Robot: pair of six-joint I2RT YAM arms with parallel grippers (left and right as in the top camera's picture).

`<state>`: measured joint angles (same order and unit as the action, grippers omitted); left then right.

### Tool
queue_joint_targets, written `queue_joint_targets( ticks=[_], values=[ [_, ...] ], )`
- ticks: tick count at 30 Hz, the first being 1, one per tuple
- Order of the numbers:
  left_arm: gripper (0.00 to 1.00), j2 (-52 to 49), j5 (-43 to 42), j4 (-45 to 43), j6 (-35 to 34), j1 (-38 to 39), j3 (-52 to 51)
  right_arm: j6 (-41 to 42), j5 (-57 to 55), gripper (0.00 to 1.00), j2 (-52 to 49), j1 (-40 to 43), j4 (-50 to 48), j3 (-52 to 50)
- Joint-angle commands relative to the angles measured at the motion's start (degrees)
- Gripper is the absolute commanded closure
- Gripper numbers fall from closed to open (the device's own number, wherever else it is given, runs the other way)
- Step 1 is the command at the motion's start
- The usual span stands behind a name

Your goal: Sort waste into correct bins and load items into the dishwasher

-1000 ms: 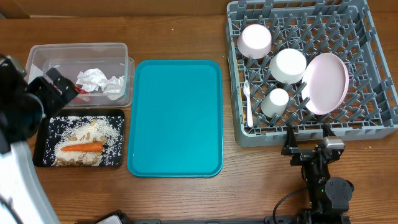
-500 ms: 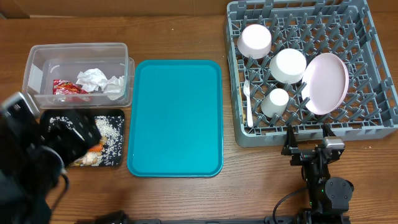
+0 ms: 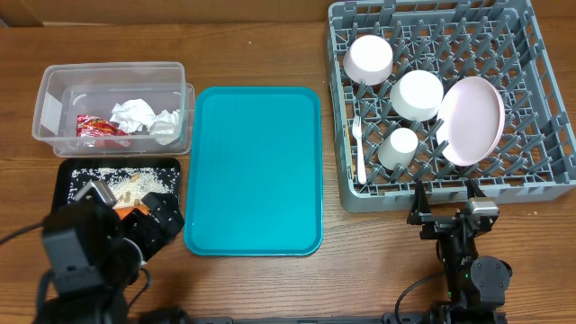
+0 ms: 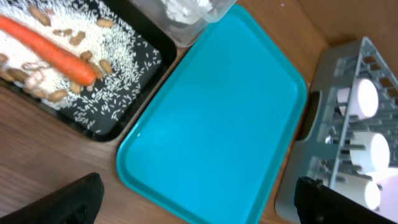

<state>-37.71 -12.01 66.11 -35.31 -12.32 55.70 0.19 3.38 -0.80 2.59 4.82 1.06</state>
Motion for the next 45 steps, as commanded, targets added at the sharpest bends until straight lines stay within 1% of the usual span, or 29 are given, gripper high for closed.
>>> queue_joint_targets(
  ticks=[1,6,11,13,16,21,25,27,32,36,41,45],
  values=[
    [0.0,3.7,-0.5,-4.5,-4.0,1.2,-7.2,-0.2,-0.7,0.0,0.6,0.3,-0.2,-0.6],
    [0.0,9.0,0.6,-17.8,-3.9,3.3,-19.2,-0.2,-0.7,0.0,0.6,0.3,-0.2,-0.6],
    [0.0,13.7,1.0,-34.0,-2.8,4.2,-30.7,-0.2,-0.7,0.0,0.6,0.3,-0.2,-0.6],
    [0.0,15.6,1.0,-42.2,-0.7,4.8,-35.8,-0.2,-0.7,0.0,0.6,0.3,-0.2,-0.6],
    [0.0,17.7,1.0,-50.5,2.3,6.2,-41.1,-0.2,-0.7,0.0,0.6,0.3,-0.2,-0.6],
    [0.0,20.7,1.0,-58.8,8.2,8.7,-47.0,-0.2,-0.7,0.0,0.6,0.3,-0.2,-0.6],
    [0.0,22.2,1.1,-63.7,13.4,9.8,-50.4,-0.2,-0.7,0.0,0.6,0.3,-0.2,-0.6],
    [0.0,22.7,1.7,-64.5,15.0,10.1,-51.5,-0.2,-0.7,0.0,0.6,0.3,-0.2,-0.6],
    [0.0,24.1,3.6,-64.5,18.4,11.3,-52.9,-0.2,-0.7,0.0,0.6,0.3,-0.2,-0.6],
    [0.0,25.5,3.6,-64.5,23.1,12.1,-54.7,-0.2,-0.7,0.0,0.6,0.3,-0.2,-0.6],
    [0.0,27.8,4.8,-62.4,25.3,12.5,-55.4,-0.2,-0.7,0.0,0.6,0.3,-0.2,-0.6],
    [0.0,30.4,5.0,-62.3,31.3,13.1,-55.4,-0.2,-0.7,0.0,0.6,0.3,-0.2,-0.6]
  ],
)
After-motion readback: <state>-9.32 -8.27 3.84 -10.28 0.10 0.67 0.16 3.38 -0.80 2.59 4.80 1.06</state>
